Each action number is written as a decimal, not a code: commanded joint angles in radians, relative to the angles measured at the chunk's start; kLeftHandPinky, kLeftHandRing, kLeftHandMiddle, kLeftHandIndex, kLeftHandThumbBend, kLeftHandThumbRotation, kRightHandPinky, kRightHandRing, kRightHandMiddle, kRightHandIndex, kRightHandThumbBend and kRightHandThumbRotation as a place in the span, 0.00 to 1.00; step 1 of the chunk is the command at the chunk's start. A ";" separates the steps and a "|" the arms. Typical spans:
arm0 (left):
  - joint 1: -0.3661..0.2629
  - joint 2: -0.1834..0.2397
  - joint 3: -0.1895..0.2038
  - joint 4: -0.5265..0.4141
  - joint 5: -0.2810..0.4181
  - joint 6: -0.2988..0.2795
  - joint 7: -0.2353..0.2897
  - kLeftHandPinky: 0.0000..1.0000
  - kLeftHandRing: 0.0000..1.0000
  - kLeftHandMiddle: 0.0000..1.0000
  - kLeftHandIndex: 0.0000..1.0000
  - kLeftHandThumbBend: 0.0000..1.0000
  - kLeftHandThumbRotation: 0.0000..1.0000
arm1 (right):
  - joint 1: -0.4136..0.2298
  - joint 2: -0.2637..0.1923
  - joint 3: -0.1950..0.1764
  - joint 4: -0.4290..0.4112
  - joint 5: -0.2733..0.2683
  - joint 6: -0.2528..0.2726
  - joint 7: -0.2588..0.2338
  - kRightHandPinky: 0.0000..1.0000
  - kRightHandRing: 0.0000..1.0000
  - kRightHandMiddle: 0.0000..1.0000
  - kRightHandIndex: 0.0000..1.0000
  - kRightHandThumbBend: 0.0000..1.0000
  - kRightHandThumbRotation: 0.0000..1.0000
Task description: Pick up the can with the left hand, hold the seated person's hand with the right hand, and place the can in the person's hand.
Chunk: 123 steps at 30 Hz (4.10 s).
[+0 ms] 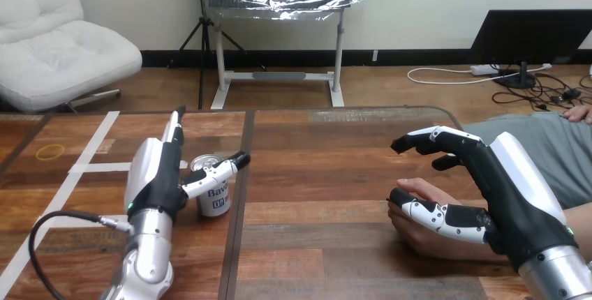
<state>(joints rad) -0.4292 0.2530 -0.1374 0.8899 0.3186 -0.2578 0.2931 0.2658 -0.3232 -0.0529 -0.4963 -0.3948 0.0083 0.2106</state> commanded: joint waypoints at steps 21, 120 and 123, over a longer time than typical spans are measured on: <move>-0.165 -0.026 0.012 0.116 -0.032 0.032 -0.065 0.82 0.91 0.96 0.98 0.99 0.54 | -0.057 -0.029 -0.018 -0.039 0.010 -0.002 0.018 0.71 0.78 0.77 0.68 0.58 0.00; -0.089 0.010 0.024 0.085 -0.030 0.062 -0.151 0.66 0.73 0.76 0.78 0.85 0.33 | -0.060 -0.058 -0.016 -0.071 0.004 0.067 0.065 0.70 0.79 0.77 0.68 0.59 0.00; -0.088 0.012 0.024 0.086 -0.029 0.069 -0.160 0.66 0.73 0.76 0.79 0.85 0.33 | -0.061 -0.060 -0.017 -0.074 0.001 0.071 0.068 0.70 0.79 0.77 0.68 0.59 0.00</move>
<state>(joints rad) -0.5058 0.2373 -0.1124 1.0069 0.2861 -0.1931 0.1460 0.2658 -0.3602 -0.0530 -0.5154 -0.3945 0.0760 0.2776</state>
